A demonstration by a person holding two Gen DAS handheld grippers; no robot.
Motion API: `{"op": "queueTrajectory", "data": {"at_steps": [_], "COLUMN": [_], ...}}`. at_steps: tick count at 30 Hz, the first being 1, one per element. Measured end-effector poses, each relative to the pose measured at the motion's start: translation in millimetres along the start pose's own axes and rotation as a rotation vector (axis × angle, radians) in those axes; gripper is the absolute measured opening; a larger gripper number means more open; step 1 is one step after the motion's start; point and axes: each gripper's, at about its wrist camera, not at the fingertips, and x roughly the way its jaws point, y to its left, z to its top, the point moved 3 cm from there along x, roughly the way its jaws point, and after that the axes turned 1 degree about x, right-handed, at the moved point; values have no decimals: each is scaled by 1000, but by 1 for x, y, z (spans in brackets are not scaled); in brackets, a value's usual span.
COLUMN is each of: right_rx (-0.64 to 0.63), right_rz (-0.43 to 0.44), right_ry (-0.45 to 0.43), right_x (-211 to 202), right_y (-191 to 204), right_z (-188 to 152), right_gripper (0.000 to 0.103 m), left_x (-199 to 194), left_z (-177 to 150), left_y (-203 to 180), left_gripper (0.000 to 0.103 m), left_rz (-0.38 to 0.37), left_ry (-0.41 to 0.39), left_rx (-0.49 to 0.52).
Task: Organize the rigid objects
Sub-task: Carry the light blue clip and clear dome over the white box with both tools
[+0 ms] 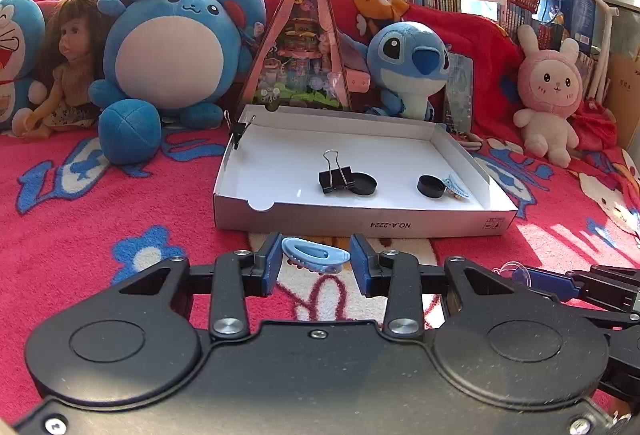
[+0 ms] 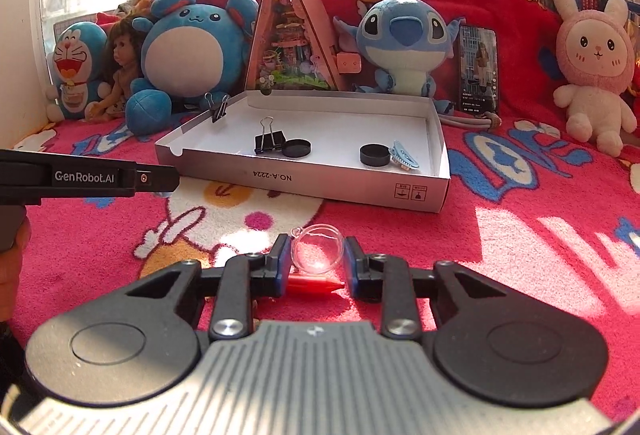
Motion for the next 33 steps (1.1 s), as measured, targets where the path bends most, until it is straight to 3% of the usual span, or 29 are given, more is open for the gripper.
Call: {"op": "queueTrajectory", "data": {"at_steps": [5, 15, 28, 33], "right_rx": [8, 76, 178, 179], "right_rz": [-8, -13, 1, 4], "right_ry": [-33, -63, -31, -3], "right_x": [3, 22, 54, 72], "right_y": [-5, -17, -34, -36], "right_z": [16, 42, 62, 66], "right_gripper": [33, 33, 33, 33], "left_x": [8, 32, 67, 90], "left_z": [21, 39, 61, 64], "left_y": [1, 7, 16, 16], "left_gripper": [35, 35, 35, 35], "left_rz": [4, -3, -12, 18], "left_ry": [-23, 8, 58, 90], "left_rx": [-5, -52, -108, -89]}}
